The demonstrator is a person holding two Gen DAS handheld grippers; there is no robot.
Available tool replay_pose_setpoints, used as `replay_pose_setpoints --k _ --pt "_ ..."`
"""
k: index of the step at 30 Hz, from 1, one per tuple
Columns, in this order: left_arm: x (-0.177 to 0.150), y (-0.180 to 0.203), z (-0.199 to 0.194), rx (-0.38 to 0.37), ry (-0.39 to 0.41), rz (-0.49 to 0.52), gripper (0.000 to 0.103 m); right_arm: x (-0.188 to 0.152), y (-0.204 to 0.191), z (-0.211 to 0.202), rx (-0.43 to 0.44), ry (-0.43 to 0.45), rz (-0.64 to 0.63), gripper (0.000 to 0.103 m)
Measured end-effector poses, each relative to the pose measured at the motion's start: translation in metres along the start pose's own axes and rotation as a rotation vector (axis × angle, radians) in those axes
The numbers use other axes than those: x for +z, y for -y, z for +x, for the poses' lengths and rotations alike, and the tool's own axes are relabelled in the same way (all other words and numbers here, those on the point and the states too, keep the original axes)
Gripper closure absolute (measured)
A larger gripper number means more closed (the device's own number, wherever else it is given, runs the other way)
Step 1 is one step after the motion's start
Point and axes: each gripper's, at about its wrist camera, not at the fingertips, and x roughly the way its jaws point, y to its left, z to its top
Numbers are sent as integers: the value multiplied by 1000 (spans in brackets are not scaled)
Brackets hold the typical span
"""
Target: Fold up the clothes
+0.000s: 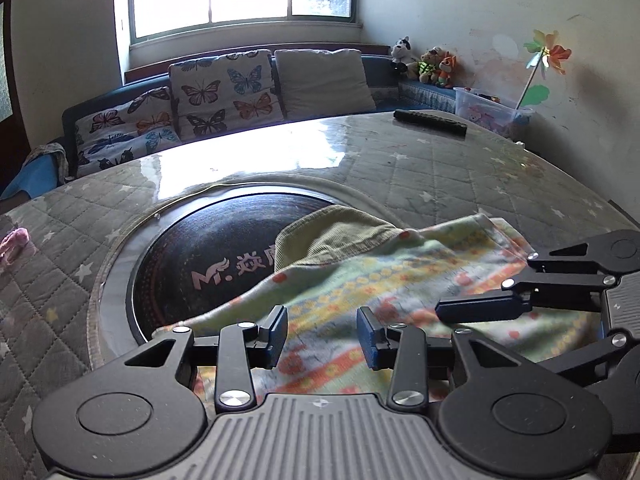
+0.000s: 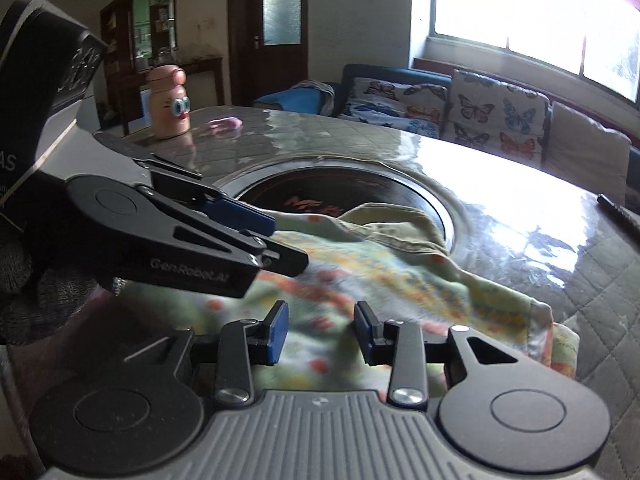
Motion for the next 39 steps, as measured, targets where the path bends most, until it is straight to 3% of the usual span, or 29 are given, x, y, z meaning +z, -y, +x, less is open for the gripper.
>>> replay_pose_setpoints --k 6,11,21,30,36,39 --pt "-21 5 -18 14 19 23 62 -13 -17 -16 40 20 -30 66" --pt "-37 2 -30 42 34 23 61 -26 -11 -29 58 21 43 65" --pt "-50 -12 -39 71 48 -32 60 -57 24 -54 -39 -4 179 62" --pt "-54 -17 -40 90 41 -61 60 -33 34 -54 -57 85 195 61" --pt "-52 -23 -39 103 30 -74 57 -32 43 -31 -52 59 235 61" --pt "-44 -33 -33 114 28 -88 57 -37 54 -29 -66 40 272 55"
